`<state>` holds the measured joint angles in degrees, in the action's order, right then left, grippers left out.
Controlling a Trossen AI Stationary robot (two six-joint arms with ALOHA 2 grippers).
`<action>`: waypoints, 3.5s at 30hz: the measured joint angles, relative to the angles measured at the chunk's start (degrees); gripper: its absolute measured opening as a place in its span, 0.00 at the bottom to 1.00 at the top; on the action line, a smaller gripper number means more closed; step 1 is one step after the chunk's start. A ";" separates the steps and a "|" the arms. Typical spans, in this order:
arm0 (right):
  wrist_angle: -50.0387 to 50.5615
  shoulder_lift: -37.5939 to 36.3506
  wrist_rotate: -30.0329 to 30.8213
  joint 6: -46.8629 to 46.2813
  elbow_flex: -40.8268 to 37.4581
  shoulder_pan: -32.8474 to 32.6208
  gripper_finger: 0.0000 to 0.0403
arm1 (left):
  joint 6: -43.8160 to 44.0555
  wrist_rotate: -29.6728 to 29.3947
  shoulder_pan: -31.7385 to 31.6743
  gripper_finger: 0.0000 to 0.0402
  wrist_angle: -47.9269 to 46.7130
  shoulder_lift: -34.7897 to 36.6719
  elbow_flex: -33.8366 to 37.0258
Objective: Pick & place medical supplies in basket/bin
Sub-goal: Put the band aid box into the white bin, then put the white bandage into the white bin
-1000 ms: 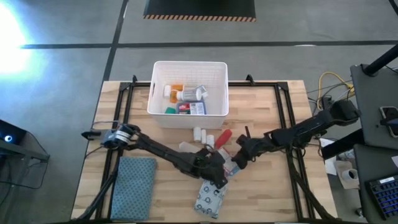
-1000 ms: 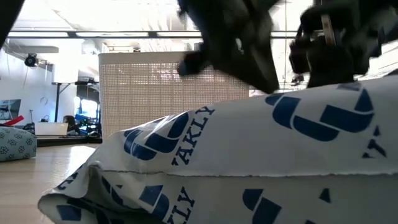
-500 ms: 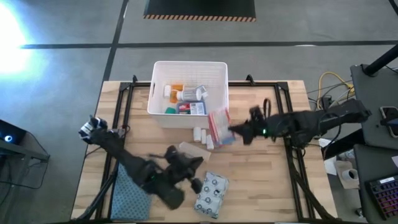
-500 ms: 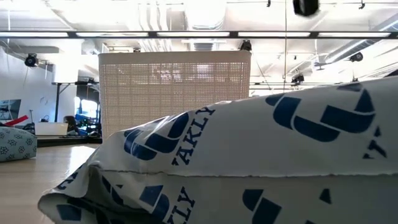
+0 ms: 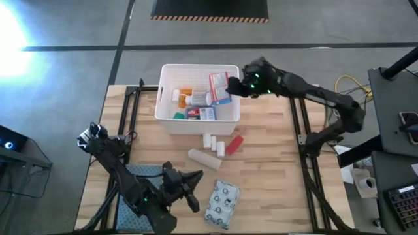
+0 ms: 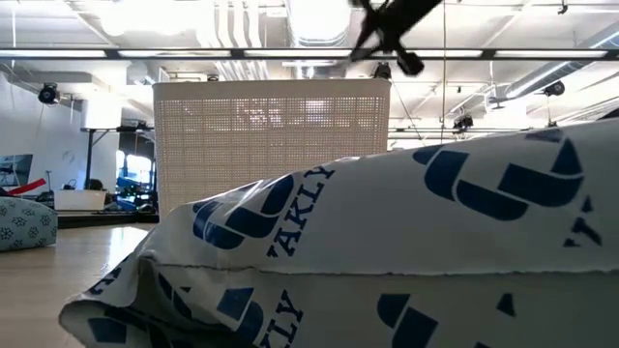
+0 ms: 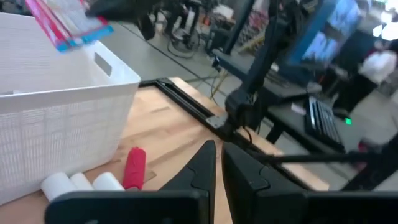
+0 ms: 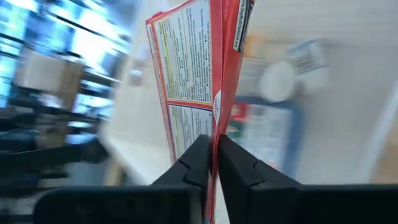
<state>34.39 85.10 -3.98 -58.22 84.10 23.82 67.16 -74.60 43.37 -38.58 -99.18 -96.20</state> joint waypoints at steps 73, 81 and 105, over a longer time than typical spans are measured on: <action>34.61 -17.53 27.14 -5.68 -24.55 -62.67 0.68 | -59.15 61.73 -30.87 0.61 10.38 -4.58 32.58; 34.47 -17.53 27.14 -5.66 -24.99 -62.67 0.65 | -50.40 63.30 -29.76 0.55 9.78 -4.25 31.28; 29.81 -17.77 32.69 -0.79 -23.47 -59.22 0.62 | -56.23 31.90 -36.14 0.30 -30.74 -2.34 -22.12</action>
<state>64.20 67.33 28.71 -59.01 60.63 -35.40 10.94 -42.70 7.23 -69.32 -101.51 -118.33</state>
